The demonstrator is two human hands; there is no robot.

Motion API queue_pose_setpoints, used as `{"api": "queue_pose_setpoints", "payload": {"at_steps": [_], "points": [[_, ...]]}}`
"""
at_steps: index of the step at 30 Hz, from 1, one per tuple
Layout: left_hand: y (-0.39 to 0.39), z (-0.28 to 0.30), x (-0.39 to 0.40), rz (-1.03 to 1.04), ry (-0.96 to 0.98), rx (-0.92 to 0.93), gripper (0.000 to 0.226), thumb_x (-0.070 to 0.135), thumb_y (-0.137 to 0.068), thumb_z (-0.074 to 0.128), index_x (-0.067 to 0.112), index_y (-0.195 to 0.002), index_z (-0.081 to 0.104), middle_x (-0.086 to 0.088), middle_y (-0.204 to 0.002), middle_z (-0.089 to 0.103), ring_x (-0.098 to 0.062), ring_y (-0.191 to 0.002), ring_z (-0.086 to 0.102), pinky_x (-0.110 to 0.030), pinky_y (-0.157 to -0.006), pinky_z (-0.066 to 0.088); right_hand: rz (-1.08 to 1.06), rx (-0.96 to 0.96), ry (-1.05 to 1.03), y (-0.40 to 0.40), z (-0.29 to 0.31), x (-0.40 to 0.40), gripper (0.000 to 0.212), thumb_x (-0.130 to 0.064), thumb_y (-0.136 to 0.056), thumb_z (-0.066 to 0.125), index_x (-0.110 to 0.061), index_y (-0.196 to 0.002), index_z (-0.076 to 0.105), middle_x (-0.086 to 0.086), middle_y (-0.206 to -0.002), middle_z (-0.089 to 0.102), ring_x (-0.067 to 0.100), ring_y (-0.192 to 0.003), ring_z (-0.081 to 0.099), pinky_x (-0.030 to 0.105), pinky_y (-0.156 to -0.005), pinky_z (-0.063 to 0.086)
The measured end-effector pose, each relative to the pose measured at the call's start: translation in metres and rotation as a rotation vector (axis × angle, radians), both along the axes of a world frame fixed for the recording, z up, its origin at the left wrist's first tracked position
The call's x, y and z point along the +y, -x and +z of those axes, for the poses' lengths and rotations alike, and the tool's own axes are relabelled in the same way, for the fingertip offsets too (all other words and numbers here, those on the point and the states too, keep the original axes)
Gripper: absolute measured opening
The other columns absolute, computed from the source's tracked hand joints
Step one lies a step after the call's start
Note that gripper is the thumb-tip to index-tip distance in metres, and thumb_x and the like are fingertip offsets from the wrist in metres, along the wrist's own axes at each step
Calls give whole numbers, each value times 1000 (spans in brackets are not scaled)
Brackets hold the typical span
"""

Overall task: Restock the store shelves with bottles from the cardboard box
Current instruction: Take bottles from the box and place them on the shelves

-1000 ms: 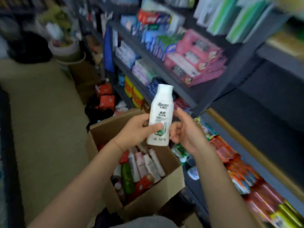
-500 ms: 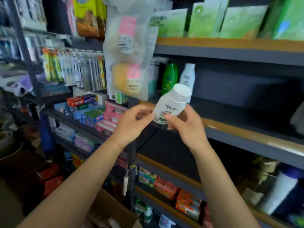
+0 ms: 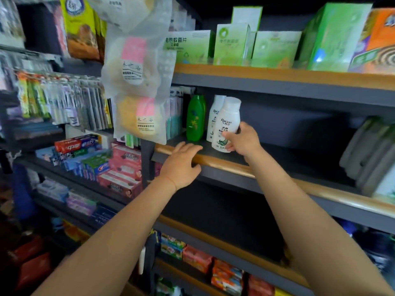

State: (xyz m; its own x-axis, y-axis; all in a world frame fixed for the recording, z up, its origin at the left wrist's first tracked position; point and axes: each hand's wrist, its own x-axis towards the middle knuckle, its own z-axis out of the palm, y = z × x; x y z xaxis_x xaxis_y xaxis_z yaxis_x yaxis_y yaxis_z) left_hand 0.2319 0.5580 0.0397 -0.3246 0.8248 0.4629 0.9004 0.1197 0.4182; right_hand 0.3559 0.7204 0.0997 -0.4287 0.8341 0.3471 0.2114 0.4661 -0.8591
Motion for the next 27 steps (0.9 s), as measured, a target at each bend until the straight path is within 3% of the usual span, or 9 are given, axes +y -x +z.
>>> {"api": "queue_pose_setpoints", "payload": {"at_steps": [9, 14, 23, 27], "points": [[13, 0, 1, -43, -10, -85, 56, 18, -96, 57, 31, -149, 43, 5, -158, 37, -15, -151, 14, -33, -120, 19, -98, -142, 47, 51, 10, 32, 32, -25, -87, 71, -9, -108, 54, 12, -109, 67, 31, -84, 72, 45, -72, 61], [11, -2, 0, -30, -22, -64, 57, 19, -96, 56, 33, -149, 41, 8, -158, 35, -12, -151, 12, -33, -118, 23, -128, -162, 59, 64, 12, 39, 30, -25, -89, 71, -9, -106, 53, 12, -109, 68, 29, -78, 73, 37, -62, 62], [11, -1, 2, 4, 1, -39, 56, 24, -96, 56, 38, -148, 41, 13, -157, 35, -10, -151, 13, -40, -117, 31, -181, -267, 48, 79, 18, 48, 53, -35, -84, 74, -6, -121, 50, 14, -109, 69, 28, -85, 73, 41, -73, 61], [12, -2, 2, -4, -3, -39, 56, 23, -96, 57, 37, -148, 41, 13, -157, 35, -10, -151, 13, -40, -116, 32, -173, -259, 45, 81, 17, 50, 52, -35, -83, 76, -5, -118, 49, 14, -110, 69, 28, -85, 73, 36, -65, 61]]}}
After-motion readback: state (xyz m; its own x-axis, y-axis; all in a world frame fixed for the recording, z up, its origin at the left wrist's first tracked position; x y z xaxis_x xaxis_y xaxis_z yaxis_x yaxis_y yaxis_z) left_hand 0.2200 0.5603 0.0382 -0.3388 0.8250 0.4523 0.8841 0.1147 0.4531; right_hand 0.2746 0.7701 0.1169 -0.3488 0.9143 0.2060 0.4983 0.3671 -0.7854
